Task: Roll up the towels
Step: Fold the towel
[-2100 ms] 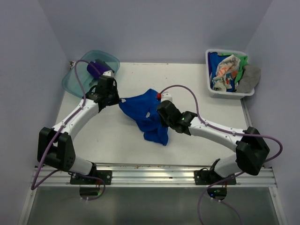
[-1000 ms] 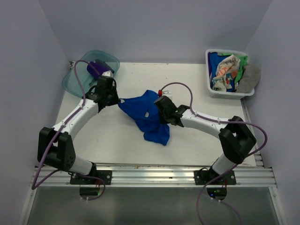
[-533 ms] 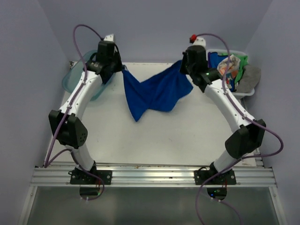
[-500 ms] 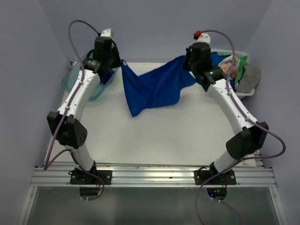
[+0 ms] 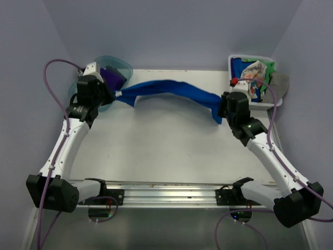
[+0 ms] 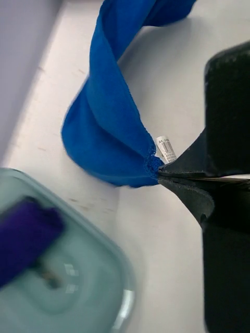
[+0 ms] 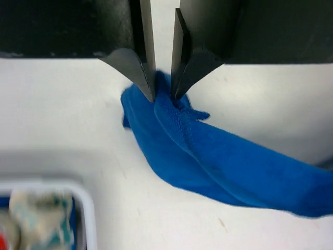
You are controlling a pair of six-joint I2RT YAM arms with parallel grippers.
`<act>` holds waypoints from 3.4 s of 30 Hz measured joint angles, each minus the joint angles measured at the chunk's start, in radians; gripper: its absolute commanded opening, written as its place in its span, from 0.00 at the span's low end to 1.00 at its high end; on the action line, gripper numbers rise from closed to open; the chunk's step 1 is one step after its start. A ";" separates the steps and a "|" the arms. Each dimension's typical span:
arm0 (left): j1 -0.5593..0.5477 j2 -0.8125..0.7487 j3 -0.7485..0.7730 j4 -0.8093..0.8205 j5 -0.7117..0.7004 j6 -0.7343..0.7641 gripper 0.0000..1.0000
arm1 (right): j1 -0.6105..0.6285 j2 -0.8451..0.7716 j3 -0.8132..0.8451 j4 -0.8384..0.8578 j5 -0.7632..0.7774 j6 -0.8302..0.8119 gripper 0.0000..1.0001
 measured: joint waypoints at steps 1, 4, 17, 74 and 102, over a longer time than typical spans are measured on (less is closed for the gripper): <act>0.000 -0.030 -0.092 0.014 0.005 0.000 0.16 | 0.000 -0.035 -0.086 -0.011 0.009 0.011 0.51; 0.000 -0.084 -0.317 -0.026 0.012 -0.006 0.60 | 0.000 -0.121 -0.269 -0.082 0.060 0.043 0.73; 0.004 0.085 -0.347 -0.121 -0.074 -0.096 0.67 | -0.001 -0.103 -0.222 -0.211 0.093 0.122 0.72; 0.030 0.343 -0.197 -0.069 -0.099 -0.290 0.00 | -0.272 0.156 -0.261 -0.076 -0.148 0.404 0.00; 0.248 0.089 -0.562 -0.128 0.037 -0.194 0.67 | -0.394 -0.151 -0.466 -0.333 -0.122 0.376 0.65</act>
